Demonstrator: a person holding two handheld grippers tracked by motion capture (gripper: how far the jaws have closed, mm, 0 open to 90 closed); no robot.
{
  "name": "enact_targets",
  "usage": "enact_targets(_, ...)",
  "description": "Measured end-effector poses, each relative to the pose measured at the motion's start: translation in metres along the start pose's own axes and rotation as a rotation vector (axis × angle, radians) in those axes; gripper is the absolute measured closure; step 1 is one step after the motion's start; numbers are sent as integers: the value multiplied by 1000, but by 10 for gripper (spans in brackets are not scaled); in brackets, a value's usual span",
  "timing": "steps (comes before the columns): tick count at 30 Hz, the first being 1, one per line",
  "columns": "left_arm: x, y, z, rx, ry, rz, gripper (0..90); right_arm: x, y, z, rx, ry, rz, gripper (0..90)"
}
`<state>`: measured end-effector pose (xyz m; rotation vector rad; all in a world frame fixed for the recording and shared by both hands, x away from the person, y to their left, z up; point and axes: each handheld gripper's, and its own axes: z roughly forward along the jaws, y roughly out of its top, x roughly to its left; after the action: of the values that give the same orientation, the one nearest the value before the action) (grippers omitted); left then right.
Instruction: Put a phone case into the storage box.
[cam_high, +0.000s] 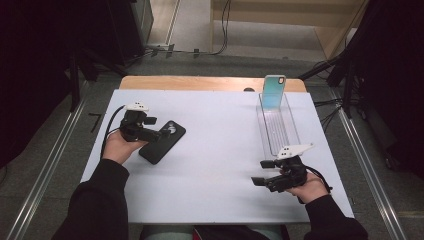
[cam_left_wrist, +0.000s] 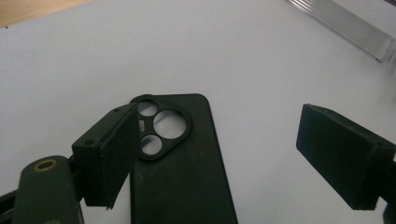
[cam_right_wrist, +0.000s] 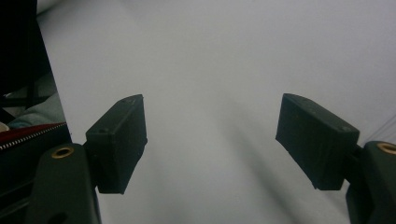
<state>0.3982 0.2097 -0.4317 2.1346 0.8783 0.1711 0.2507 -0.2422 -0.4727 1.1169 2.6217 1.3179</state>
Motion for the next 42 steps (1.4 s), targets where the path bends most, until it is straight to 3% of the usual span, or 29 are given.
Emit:
enact_targets(4, 4, 0, 4, -6, 18, -6, 144, 0, 0, 0, -1, -3, 4, 227)
enact_targets(6, 6, -1, 7, -8, 51, 20, 153, -1, 1, -1, -9, -7, 13, 227)
enact_targets(13, 9, -3, 17, 8, 64, 31, 159, 0, 0, 0, -3, -14, 9, 227)
enact_targets(17, 12, -4, 22, 24, 61, 24, 159, 0, 0, 0, -3, -15, 10, 227)
enact_targets(22, 15, -7, 27, 44, 88, 4, 157, 0, 0, -1, -6, -14, 9, 227)
enact_targets(27, 15, -14, 30, 36, 73, -26, 157, 0, -1, -1, -5, -17, 9, 227)
enact_targets(31, 14, -23, 36, 76, 95, -11, 152, 1, -1, -2, -3, -18, 9, 227)
enact_targets(42, 15, -32, 41, 104, 130, -19, 151, 1, -1, -1, 2, -23, 6, 227)
